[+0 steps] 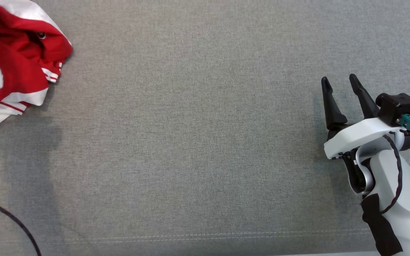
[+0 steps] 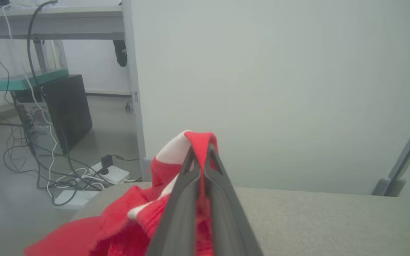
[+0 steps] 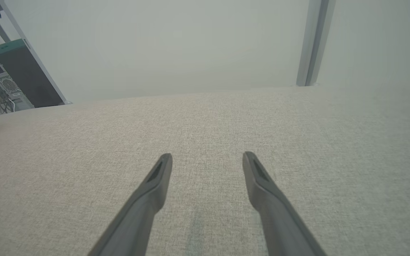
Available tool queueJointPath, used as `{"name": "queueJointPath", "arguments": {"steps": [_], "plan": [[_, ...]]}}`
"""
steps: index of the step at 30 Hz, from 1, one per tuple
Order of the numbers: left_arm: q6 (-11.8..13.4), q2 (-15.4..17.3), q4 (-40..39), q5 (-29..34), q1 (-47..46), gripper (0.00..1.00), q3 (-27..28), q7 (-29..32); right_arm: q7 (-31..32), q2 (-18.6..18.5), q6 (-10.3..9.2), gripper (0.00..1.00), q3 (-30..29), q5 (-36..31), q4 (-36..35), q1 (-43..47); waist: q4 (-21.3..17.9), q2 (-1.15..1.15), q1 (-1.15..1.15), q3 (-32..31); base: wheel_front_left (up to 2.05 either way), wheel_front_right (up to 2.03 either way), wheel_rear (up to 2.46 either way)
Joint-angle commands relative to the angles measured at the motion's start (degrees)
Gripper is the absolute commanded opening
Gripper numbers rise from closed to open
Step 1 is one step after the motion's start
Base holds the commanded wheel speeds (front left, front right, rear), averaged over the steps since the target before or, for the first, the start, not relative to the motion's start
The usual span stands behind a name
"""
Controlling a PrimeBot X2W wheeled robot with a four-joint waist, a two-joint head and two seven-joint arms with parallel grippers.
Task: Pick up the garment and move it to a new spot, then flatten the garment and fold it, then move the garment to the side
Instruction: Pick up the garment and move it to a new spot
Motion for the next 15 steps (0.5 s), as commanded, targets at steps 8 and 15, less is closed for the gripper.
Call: {"name": "queueJointPath", "arguments": {"steps": [8,15], "plan": [[-0.9,-2.4,-15.2,0.1,-1.3,0.0,-6.3,0.5,-0.8,1.4,0.25,1.0,1.0,0.9,-0.8,2.5,-0.4,0.0,0.0,-3.3,0.0,0.0,0.0],[-1.0,-11.0,-22.8,-2.3,3.0,0.0,-16.4,2.6,-0.8,1.8,0.25,1.0,0.9,1.5,-0.8,3.3,-2.8,0.0,0.0,-5.0,0.0,0.0,0.0]]}}
